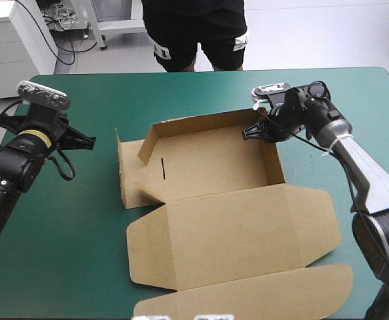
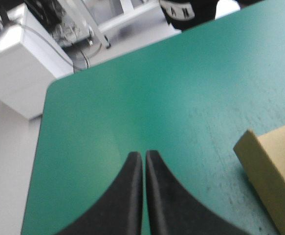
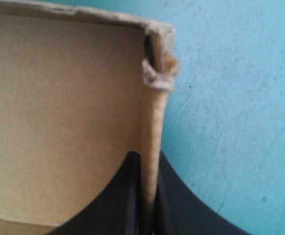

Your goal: Fold the box

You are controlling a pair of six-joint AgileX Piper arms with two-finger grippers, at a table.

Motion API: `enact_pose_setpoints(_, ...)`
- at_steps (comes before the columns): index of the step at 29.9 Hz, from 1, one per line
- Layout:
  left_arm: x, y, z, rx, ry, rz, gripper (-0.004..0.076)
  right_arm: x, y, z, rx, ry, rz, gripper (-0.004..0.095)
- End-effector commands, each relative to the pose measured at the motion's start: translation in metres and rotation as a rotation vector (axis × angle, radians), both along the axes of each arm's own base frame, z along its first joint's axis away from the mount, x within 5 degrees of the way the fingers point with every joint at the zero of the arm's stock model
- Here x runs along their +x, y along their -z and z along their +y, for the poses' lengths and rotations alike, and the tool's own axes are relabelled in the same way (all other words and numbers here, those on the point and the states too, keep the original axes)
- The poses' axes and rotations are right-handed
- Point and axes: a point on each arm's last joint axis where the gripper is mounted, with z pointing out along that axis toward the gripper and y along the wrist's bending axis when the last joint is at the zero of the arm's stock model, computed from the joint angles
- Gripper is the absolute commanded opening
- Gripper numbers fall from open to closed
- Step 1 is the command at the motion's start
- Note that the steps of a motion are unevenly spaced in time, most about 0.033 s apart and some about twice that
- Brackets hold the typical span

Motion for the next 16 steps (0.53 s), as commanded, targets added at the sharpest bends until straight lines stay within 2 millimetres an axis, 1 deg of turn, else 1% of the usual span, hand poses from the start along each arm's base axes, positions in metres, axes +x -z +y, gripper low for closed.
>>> enact_pose_setpoints(1,-0.001,-0.009,0.019,-0.083,-0.025,-0.009,0.0003,0.002,0.001,0.003,-0.017,-0.022,0.058,0.0001)
enact_pose_setpoints(3,0.001,-0.004,0.028,-0.126,-0.049,0.032,0.0003,0.006,0.004,0.003,-0.030,-0.022,0.055,0.0001)
enact_pose_setpoints(7,0.005,0.007,0.041,-0.201,-0.066,0.116,0.0003,0.008,0.003,-0.001,-0.077,-0.013,0.038,0.0001)
enact_pose_setpoints(12,0.013,0.019,0.046,-0.260,-0.046,0.189,0.0003,0.007,0.004,-0.007,-0.149,0.003,0.044,0.0007)
enact_pose_setpoints(14,0.015,0.022,0.047,-0.277,-0.042,0.206,0.0003,0.006,0.005,-0.008,-0.167,-0.013,0.057,0.0048)
enact_pose_setpoints(16,0.017,0.025,0.047,-0.279,-0.042,0.223,0.0003,0.006,0.004,-0.009,-0.177,-0.020,0.064,0.0149)
